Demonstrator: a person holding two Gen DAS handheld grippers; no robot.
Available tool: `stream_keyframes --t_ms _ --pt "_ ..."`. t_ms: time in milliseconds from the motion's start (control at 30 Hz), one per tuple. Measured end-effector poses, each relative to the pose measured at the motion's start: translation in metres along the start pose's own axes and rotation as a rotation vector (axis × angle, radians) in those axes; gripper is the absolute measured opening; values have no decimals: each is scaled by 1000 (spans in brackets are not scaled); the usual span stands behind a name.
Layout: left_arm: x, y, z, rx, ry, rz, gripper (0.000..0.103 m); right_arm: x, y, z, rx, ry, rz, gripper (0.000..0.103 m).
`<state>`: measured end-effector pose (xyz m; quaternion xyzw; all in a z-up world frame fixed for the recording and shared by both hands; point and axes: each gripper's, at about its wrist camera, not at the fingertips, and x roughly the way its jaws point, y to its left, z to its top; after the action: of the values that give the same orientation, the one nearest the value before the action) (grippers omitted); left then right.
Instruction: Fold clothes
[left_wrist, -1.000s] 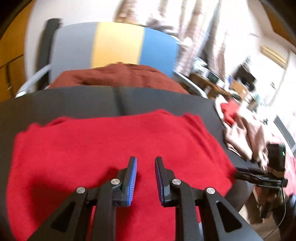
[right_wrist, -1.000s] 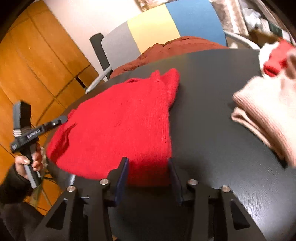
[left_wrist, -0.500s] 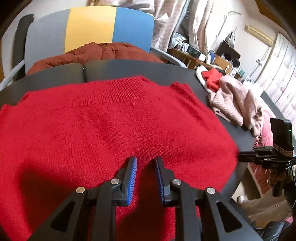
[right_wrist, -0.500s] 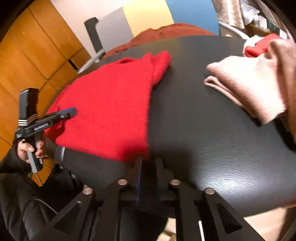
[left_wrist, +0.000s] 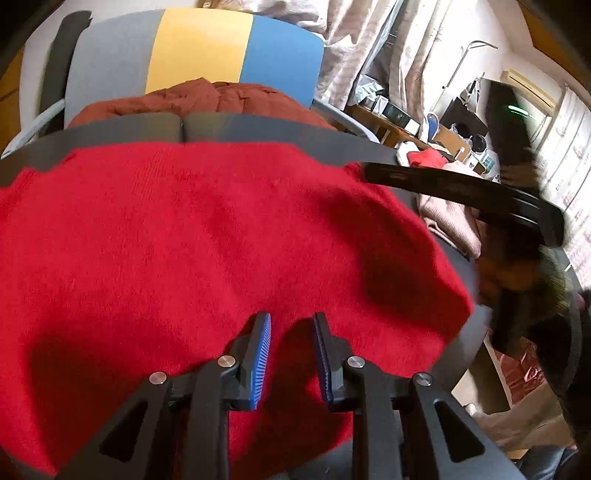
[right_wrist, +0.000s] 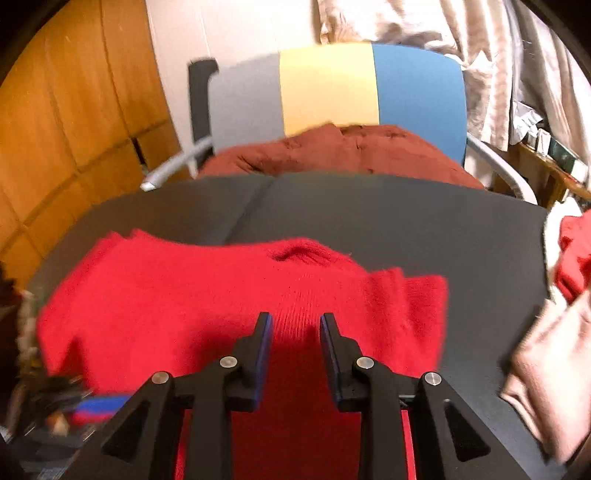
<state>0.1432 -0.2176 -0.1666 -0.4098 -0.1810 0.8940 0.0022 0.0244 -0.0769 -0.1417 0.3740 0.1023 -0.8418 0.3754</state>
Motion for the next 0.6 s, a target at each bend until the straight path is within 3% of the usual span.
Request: stream_keyframes --t_ms 67,133,433,600 --pt "-9 9 -7 -38 -5 -4 22 26 1 -7 -15 25 -65 27" --pt "-30 26 -13 -94 -39 3 22 27 -5 -14 -12 -18 -69 27" --pt "-163 148 -31 -373 -264 290 39 35 -17 -8 21 -9 -10 30" --pt "-167 177 -28 -376 -204 296 40 38 -26 -3 25 -3 18 30"
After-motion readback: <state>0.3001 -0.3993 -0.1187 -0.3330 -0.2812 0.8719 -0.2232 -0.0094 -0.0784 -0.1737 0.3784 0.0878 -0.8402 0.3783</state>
